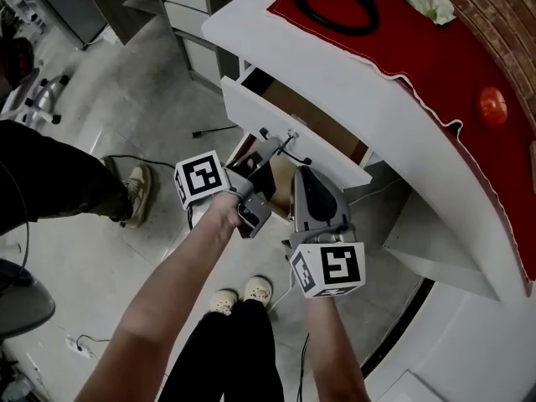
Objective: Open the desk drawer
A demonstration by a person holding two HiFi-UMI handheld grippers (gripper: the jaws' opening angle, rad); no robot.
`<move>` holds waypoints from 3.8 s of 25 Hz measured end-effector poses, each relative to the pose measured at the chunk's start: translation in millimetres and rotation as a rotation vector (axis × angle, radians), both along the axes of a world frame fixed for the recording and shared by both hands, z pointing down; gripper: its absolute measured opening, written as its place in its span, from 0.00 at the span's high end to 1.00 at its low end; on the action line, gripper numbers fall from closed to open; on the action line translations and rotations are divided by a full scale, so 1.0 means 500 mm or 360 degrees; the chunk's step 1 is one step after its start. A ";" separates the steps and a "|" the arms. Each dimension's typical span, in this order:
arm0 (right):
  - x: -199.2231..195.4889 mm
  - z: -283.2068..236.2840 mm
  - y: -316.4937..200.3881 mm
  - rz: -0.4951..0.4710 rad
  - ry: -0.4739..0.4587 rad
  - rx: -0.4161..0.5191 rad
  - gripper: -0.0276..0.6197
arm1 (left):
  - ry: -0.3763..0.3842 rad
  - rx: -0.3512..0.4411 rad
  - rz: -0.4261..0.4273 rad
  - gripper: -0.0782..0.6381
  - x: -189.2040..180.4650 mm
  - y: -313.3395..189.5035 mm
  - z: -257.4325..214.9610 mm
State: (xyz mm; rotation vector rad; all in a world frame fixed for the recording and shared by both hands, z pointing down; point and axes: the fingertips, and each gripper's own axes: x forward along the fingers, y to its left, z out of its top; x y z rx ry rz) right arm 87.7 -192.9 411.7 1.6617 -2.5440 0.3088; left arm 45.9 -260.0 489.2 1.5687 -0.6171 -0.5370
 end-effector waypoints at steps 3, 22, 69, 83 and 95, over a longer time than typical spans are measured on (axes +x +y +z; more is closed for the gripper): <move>-0.018 -0.014 0.015 -0.0003 0.0005 0.0014 0.92 | -0.0021 -0.0005 0.0015 0.85 -0.018 0.028 0.004; -0.172 -0.078 0.112 -0.0174 -0.0011 0.0049 0.92 | -0.0051 -0.0087 0.0055 0.85 -0.086 0.145 0.006; -0.153 -0.053 0.120 -0.0161 -0.0157 0.0026 0.92 | -0.0572 -0.0112 0.0076 0.81 -0.155 0.235 0.165; -0.138 -0.078 0.142 -0.0220 -0.0221 -0.0122 0.92 | -0.0816 -0.0097 0.0106 0.85 -0.192 0.319 0.098; -0.137 -0.252 0.198 -0.0207 -0.0339 -0.0224 0.92 | -0.1039 0.0317 0.0163 0.87 -0.175 0.349 -0.223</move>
